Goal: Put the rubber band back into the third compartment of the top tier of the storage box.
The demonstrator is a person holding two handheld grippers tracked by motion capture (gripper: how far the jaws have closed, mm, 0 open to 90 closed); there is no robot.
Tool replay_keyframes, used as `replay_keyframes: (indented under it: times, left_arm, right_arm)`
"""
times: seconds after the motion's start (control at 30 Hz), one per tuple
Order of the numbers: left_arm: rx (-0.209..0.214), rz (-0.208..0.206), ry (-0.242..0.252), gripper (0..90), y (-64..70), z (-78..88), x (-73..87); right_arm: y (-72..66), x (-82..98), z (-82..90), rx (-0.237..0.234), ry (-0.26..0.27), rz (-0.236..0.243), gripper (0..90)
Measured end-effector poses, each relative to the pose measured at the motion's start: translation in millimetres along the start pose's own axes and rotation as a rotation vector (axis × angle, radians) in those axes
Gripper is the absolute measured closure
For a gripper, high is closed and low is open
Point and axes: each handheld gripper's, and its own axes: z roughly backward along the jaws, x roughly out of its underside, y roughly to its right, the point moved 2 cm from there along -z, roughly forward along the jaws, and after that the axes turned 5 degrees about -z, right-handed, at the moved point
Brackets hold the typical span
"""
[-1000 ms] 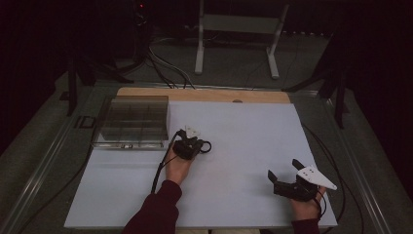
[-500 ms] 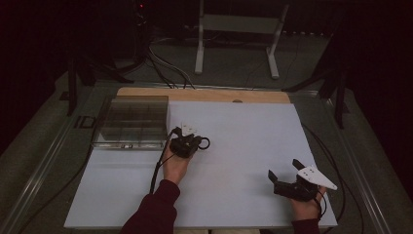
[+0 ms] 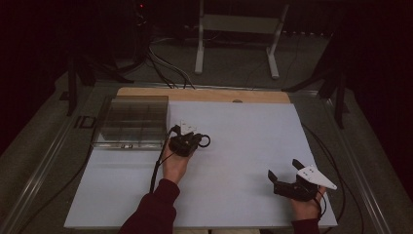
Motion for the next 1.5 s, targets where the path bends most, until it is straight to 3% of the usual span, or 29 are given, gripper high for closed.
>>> replay_keyframes:
  times: [0.67,1.5]
  left_arm:
    - [-0.01,-0.009,0.038,88.8,0.0,16.6,-22.0]
    - [-0.018,-0.007,0.064,88.7,-3.3,36.0,-38.3]
  right_arm:
    - [-0.1,0.1,-0.3,-0.001,-0.002,-0.001,0.1]
    - [-0.5,0.6,-1.4,-0.006,-0.007,0.001,0.1]
